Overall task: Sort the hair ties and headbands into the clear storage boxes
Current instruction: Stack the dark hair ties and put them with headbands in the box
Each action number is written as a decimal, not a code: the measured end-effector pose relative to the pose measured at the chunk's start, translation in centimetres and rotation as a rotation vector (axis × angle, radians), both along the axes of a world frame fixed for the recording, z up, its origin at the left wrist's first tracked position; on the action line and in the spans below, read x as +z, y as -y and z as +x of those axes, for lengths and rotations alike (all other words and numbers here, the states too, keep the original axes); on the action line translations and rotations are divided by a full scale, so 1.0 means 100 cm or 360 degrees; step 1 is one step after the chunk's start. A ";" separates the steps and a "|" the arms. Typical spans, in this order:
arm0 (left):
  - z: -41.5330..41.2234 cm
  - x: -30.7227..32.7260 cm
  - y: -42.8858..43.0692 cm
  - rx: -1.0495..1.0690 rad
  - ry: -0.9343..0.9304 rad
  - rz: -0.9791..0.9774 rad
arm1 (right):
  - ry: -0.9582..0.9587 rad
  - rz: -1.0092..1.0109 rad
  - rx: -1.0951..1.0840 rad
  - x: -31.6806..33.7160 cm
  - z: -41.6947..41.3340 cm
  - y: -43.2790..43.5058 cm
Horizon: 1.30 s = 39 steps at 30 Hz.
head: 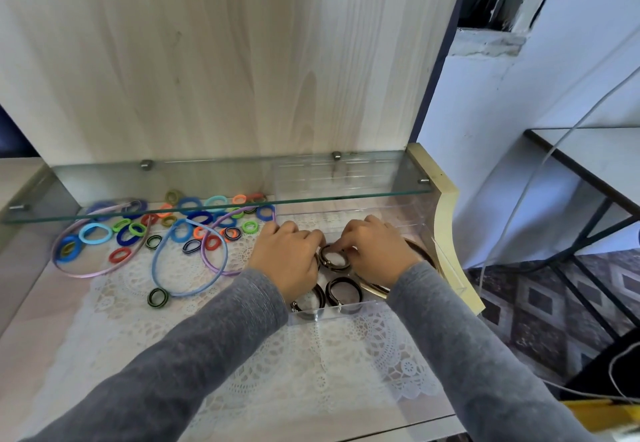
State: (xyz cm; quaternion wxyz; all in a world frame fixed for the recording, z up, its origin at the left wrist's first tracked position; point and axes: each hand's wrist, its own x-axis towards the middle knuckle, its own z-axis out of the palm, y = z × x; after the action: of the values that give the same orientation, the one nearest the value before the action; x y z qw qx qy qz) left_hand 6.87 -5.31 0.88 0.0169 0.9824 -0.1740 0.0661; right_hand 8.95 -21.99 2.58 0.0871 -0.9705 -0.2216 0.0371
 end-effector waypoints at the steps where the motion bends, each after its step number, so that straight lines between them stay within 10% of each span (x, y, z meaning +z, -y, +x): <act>1: 0.000 0.001 0.001 0.0002 0.0008 -0.0002 | 0.0018 -0.0026 0.0004 -0.001 -0.001 -0.001; 39: 0.005 -0.004 0.009 -0.0004 -0.0013 -0.0020 | 0.0096 0.0205 -0.0492 -0.014 0.003 0.014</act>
State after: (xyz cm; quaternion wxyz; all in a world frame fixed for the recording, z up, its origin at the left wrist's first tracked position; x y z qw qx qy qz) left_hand 7.38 -6.22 0.48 0.0239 0.9823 -0.1747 0.0632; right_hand 9.25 -23.43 1.19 0.1471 -0.9861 -0.0741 -0.0200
